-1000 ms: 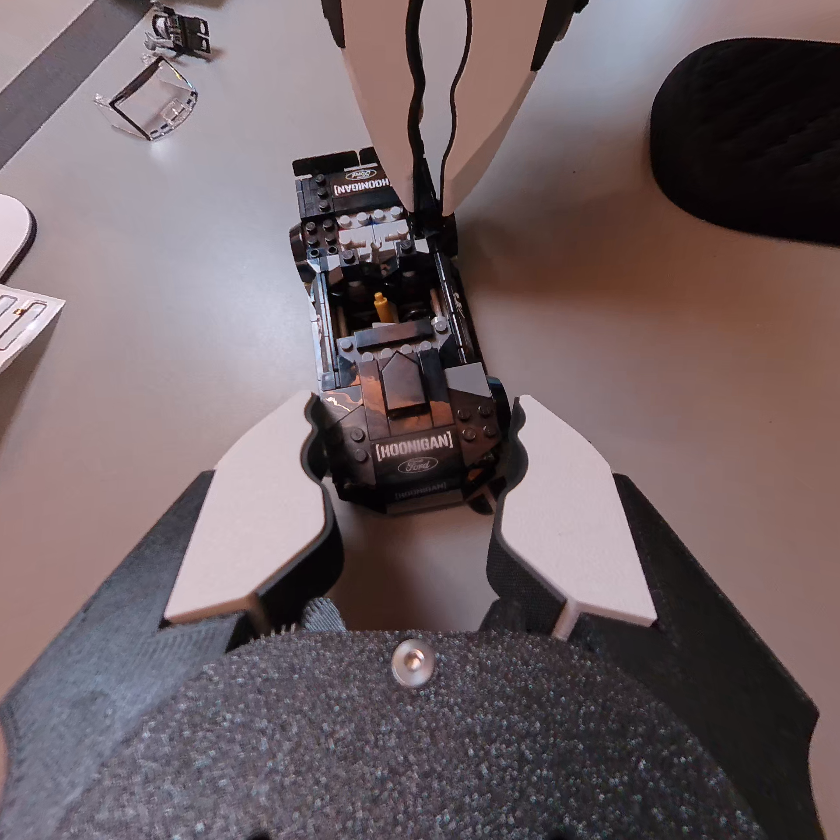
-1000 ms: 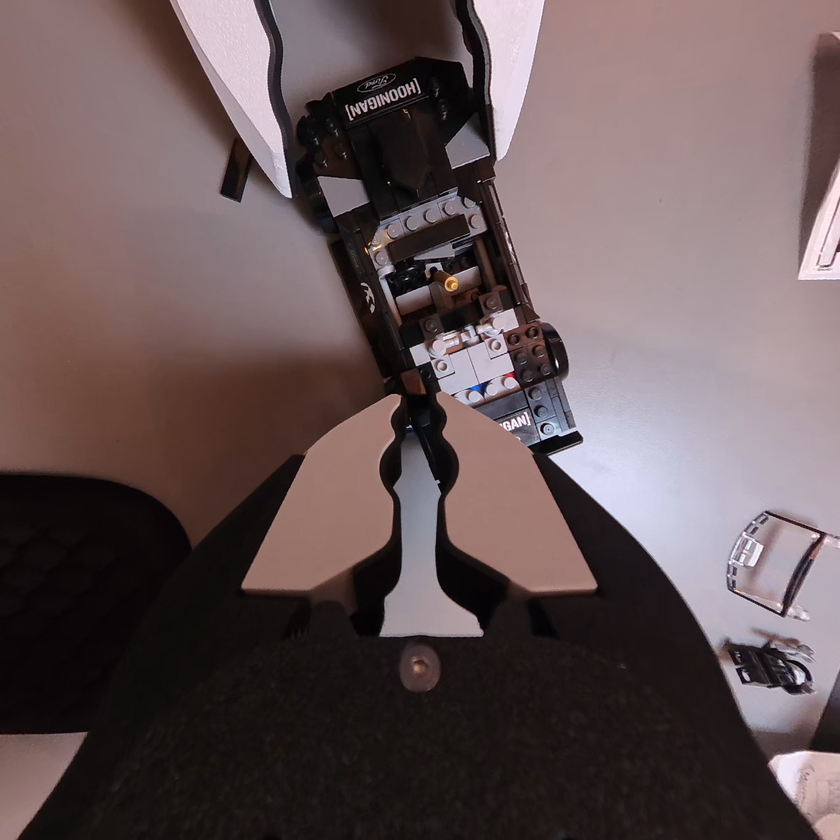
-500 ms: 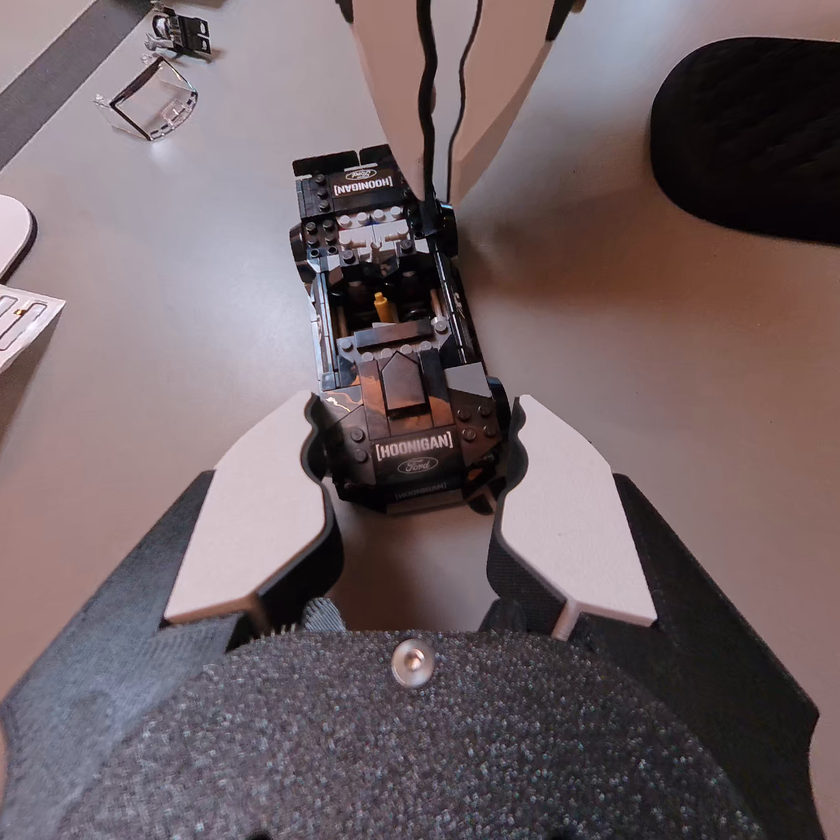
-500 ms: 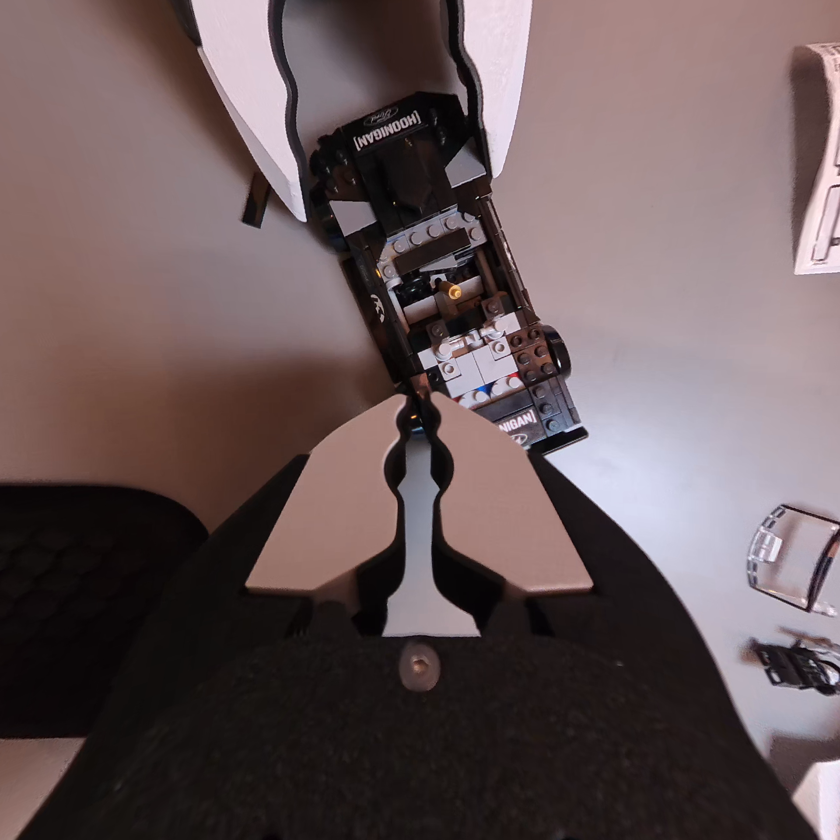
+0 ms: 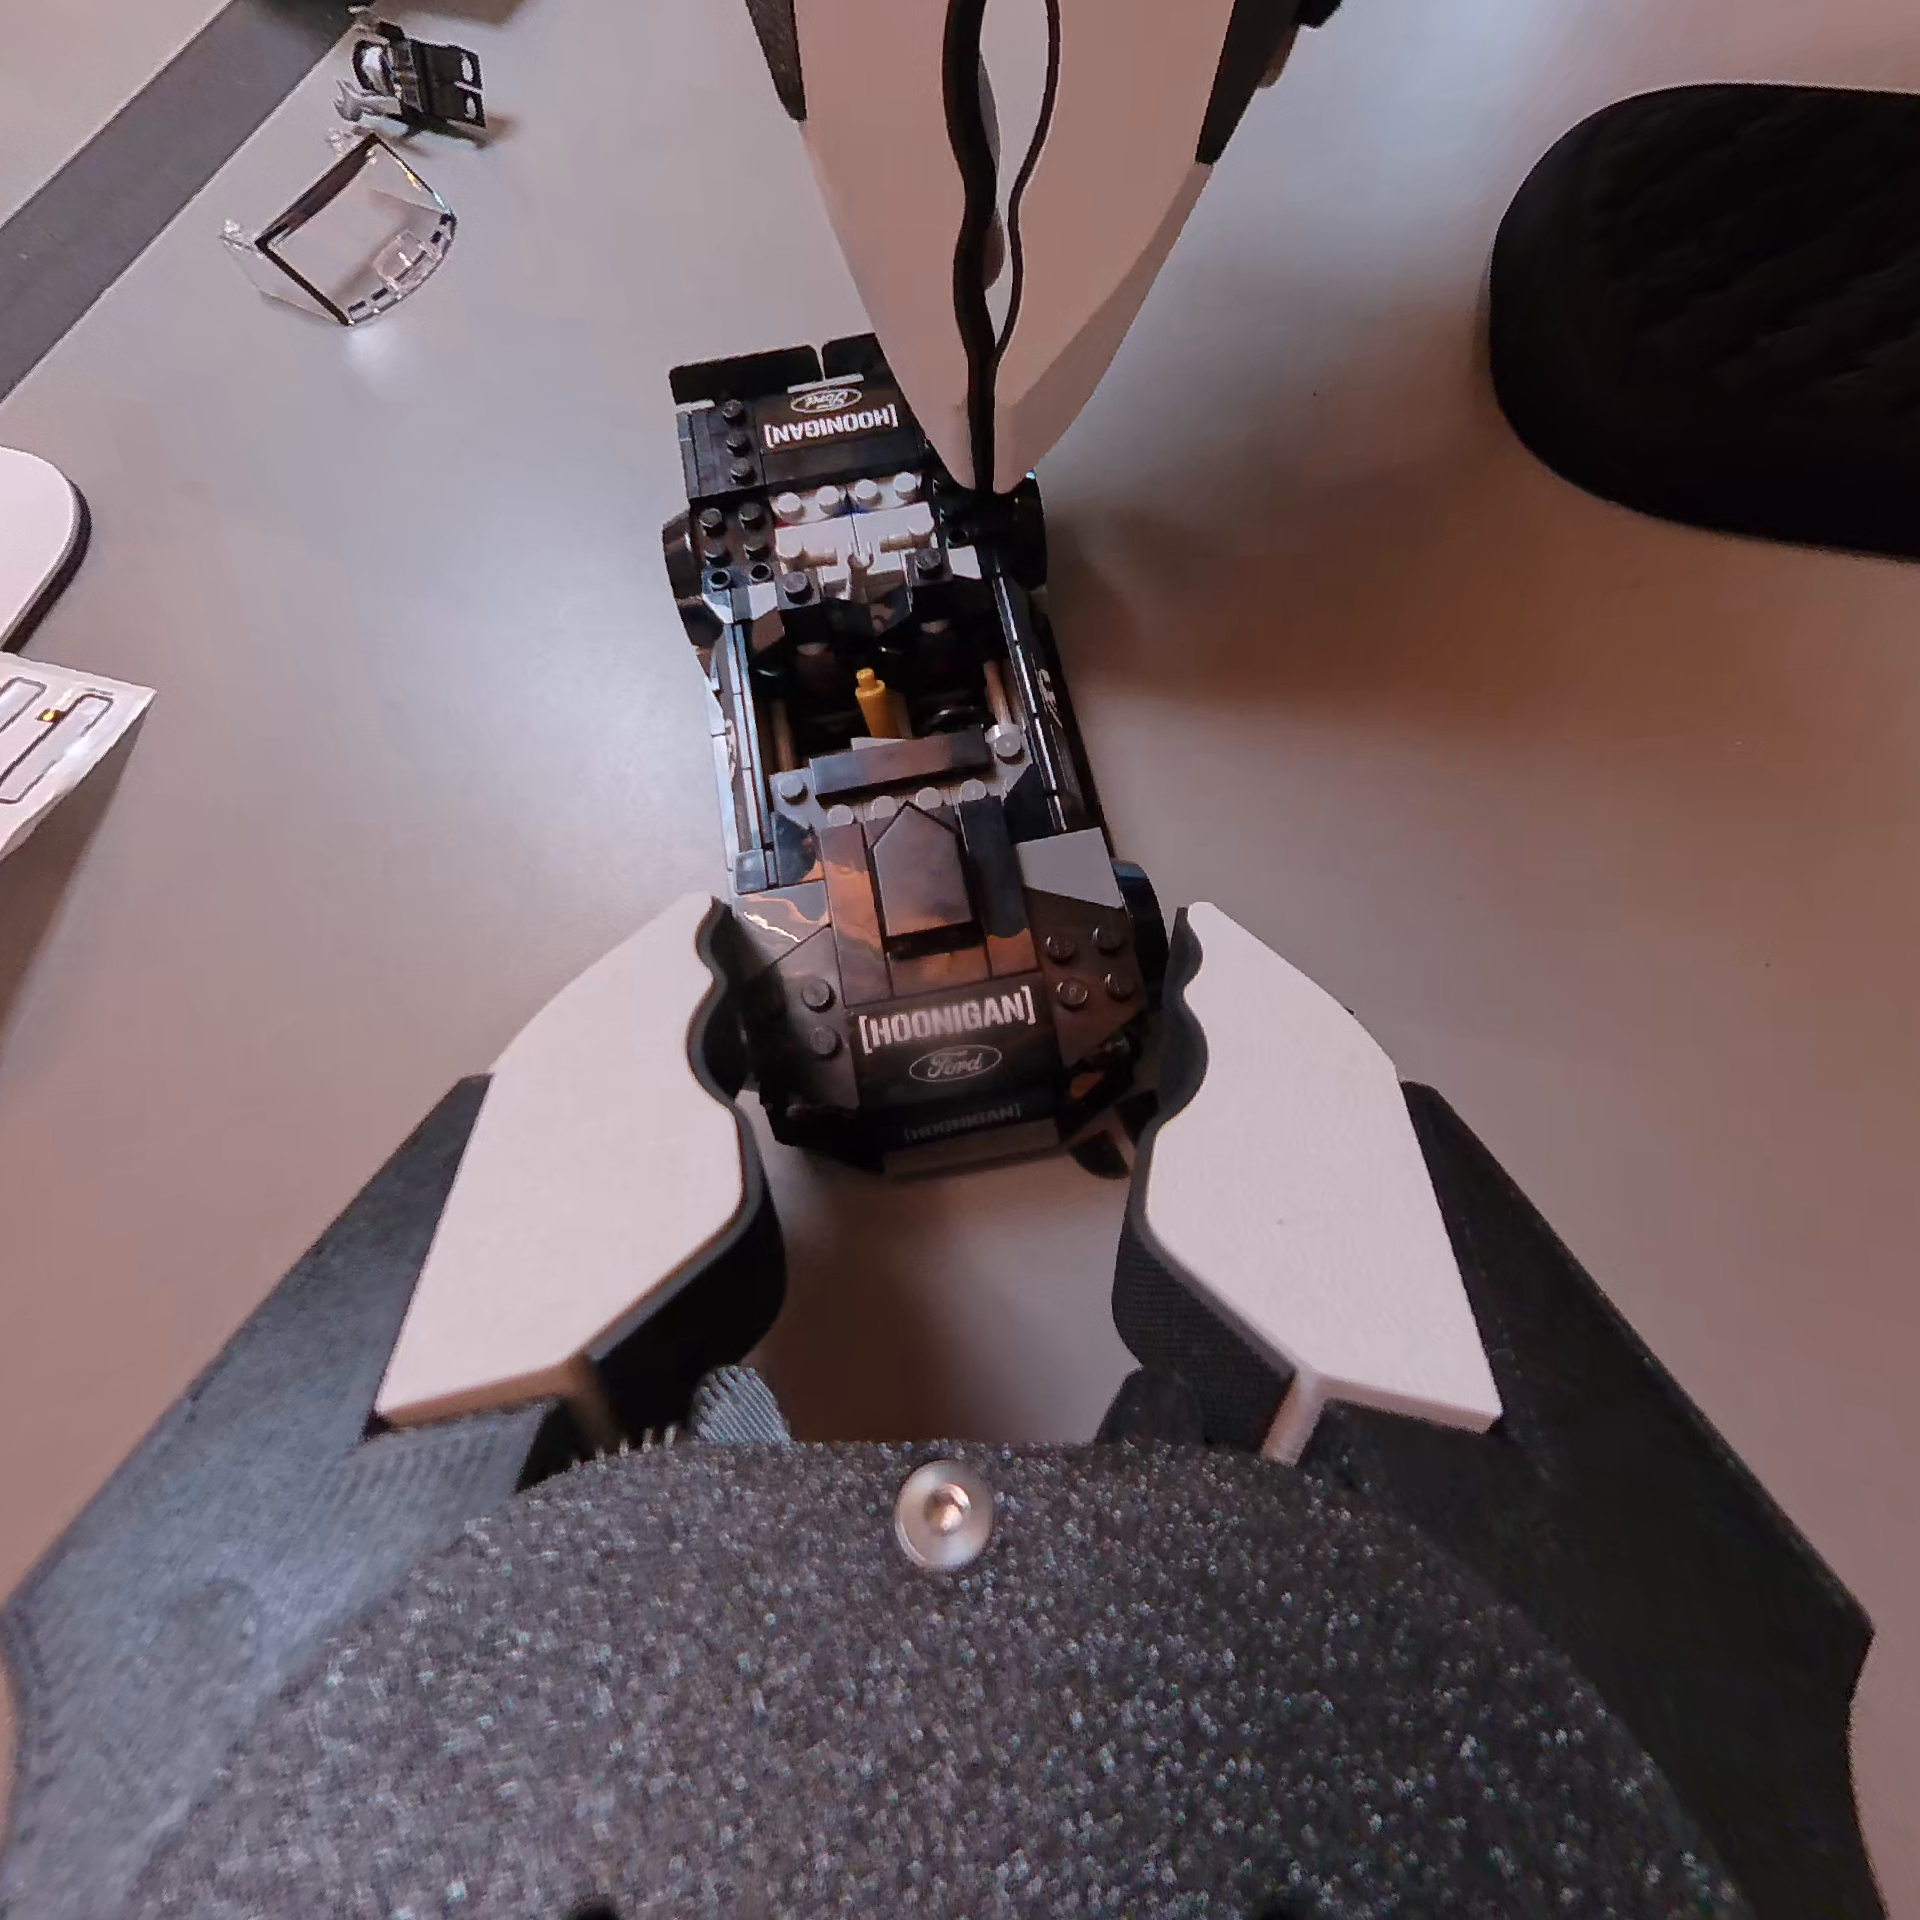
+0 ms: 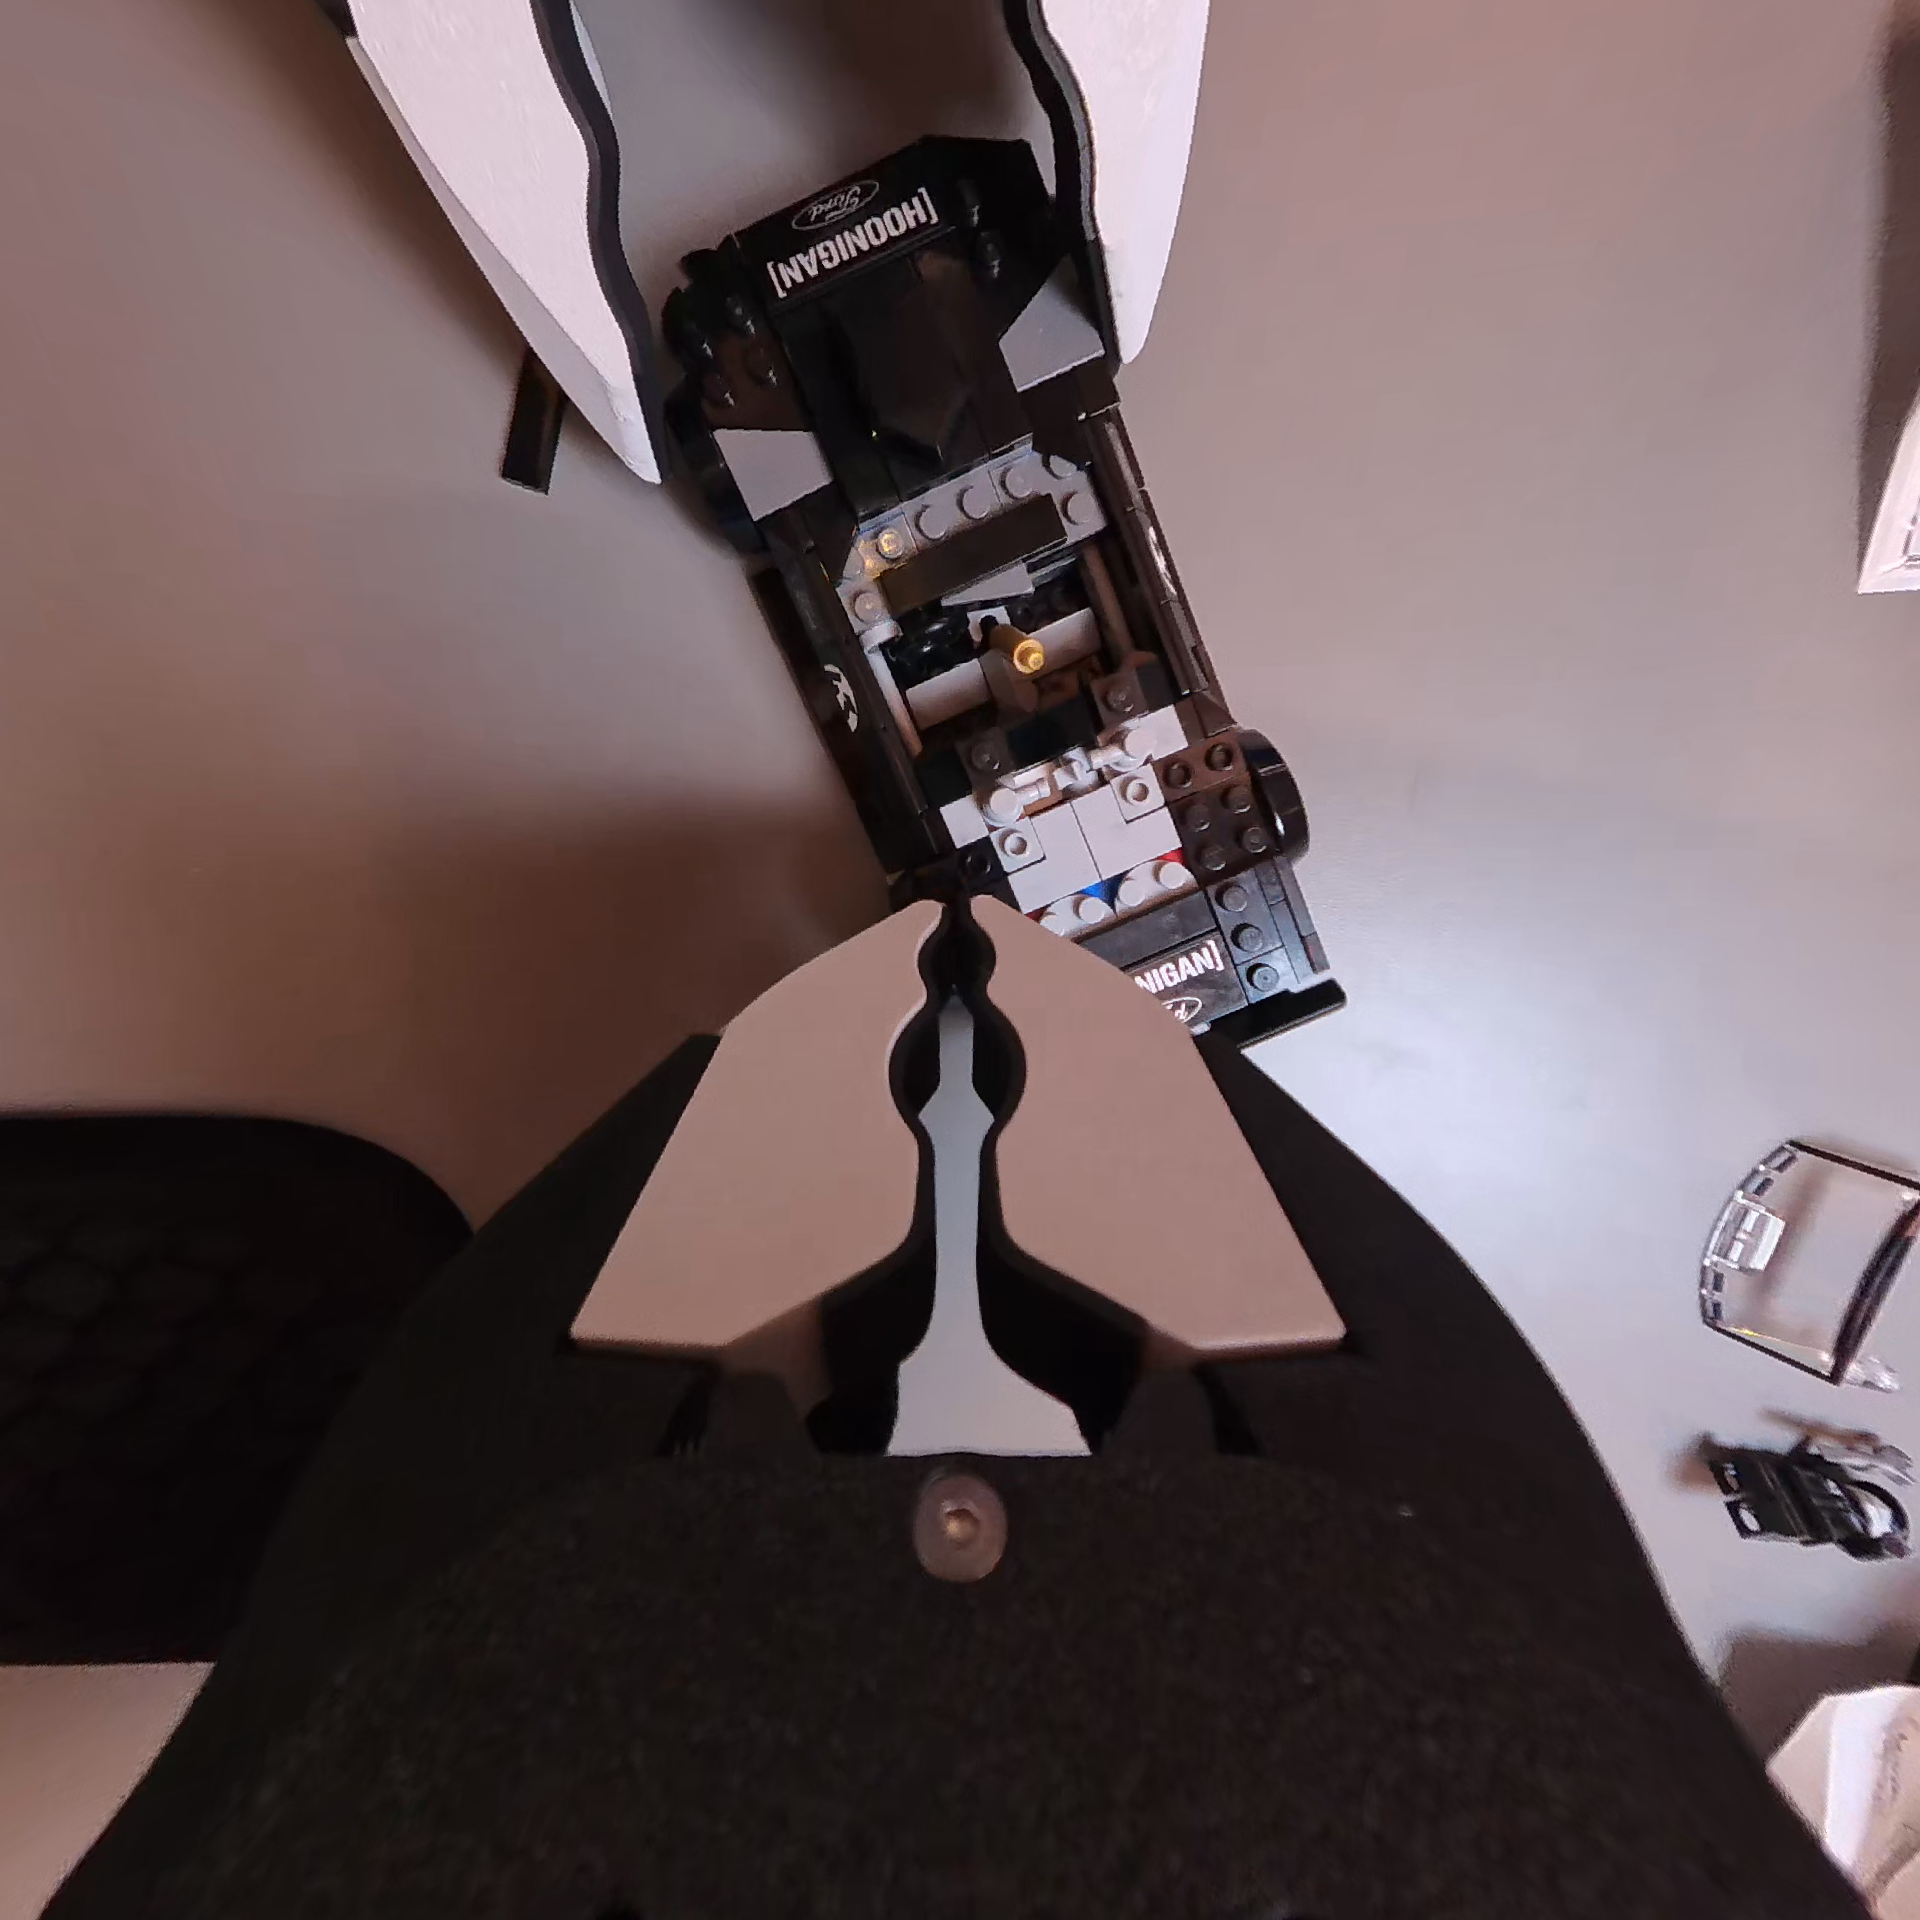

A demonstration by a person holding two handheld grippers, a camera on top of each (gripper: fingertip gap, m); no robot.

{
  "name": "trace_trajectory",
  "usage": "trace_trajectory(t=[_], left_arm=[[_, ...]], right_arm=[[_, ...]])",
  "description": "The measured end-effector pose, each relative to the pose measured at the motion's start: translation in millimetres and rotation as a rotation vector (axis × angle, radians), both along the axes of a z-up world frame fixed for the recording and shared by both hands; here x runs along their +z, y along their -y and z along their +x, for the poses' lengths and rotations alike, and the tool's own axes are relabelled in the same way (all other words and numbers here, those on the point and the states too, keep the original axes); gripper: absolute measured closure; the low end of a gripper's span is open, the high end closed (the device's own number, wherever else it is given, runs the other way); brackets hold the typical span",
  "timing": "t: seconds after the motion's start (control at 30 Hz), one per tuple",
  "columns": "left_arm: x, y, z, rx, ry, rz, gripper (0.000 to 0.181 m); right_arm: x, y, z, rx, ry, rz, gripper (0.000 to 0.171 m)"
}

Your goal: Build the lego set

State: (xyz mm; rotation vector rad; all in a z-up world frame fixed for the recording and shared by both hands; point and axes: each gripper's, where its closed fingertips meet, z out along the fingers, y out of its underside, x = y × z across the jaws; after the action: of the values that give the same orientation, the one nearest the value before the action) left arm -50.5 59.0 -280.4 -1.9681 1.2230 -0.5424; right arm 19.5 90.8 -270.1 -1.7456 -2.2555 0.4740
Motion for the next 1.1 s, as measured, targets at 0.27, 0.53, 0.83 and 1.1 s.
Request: trace_trajectory(t=[0.27, 0.53, 0.83, 1.1], left_arm=[[1.0, -0.1, 0.2, 0.001, 0.006, 0.005, 0.103], [1.1, -0.8, -0.1, 0.003, 0.009, 0.011, 0.103], [-0.5, 0.4, -0.9, 0.000, 0.006, 0.000, 0.103], [-0.4, 0.3, -0.6, 0.000, 0.007, 0.000, 0.103]], right_arm=[[-1.7, 1.1, 1.5, 0.013, 0.102, -0.028, 0.171], [-4.0, 3.2, -2.4, 0.041, 0.165, -0.017, 0.171], [10.8, -0.9, -7.6, -0.022, 0.010, -0.041, 0.171], [14.6, -8.8, 3.1, -0.053, -0.028, -0.032, 0.171]])
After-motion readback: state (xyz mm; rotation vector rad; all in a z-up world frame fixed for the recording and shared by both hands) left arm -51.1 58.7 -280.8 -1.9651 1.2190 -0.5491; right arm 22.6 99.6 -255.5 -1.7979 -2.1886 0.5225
